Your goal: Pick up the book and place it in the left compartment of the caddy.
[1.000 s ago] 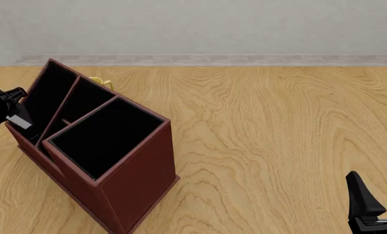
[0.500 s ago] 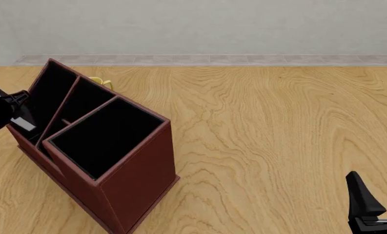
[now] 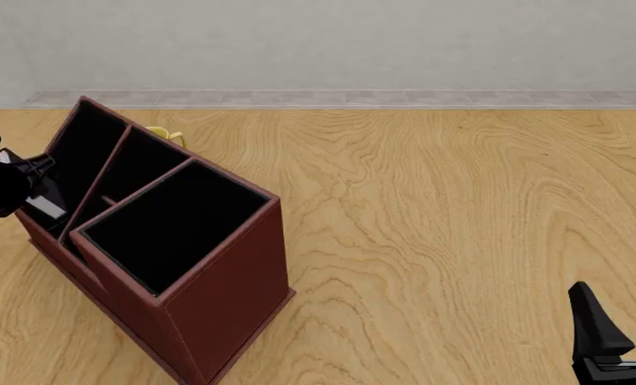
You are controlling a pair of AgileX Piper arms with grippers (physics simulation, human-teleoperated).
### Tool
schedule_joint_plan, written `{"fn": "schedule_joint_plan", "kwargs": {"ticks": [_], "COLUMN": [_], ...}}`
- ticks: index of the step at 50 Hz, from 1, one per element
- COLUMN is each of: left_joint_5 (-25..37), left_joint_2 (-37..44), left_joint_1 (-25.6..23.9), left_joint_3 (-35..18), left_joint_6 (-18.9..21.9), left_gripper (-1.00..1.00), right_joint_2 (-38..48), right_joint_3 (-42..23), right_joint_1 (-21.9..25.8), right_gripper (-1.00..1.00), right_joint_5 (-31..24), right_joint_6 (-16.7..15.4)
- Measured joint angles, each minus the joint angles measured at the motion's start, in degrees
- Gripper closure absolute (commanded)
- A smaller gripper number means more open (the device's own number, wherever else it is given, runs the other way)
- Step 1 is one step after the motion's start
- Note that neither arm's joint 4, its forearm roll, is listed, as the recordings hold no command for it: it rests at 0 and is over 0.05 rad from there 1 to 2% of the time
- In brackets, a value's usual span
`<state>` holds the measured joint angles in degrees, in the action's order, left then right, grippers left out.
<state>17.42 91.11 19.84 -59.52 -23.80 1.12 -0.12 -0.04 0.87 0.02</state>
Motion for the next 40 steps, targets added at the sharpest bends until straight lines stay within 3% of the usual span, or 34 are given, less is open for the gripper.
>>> {"fn": "schedule_joint_plan", "kwargs": {"ticks": [32,33,40], "left_joint_5": [-1.2,-1.2,-1.1], "left_joint_2": [3.2,3.3,3.4], "left_joint_1": [0.3,0.4,0.5], "left_joint_3": [-0.9,-1.0,-1.7], "left_joint_6": [1.0,1.0,1.9], "left_gripper": [1.00,-1.00,-1.00], "right_joint_2": [0.0,0.0,0.0], "right_joint_3": [0.0,0.0,0.0], "right_joint_1": [0.0,0.0,0.0], "right_gripper": [-1.00,-1.00,-1.00], "right_joint_5": [0.0,0.0,0.0], "right_joint_6": [0.0,0.0,0.0]}}
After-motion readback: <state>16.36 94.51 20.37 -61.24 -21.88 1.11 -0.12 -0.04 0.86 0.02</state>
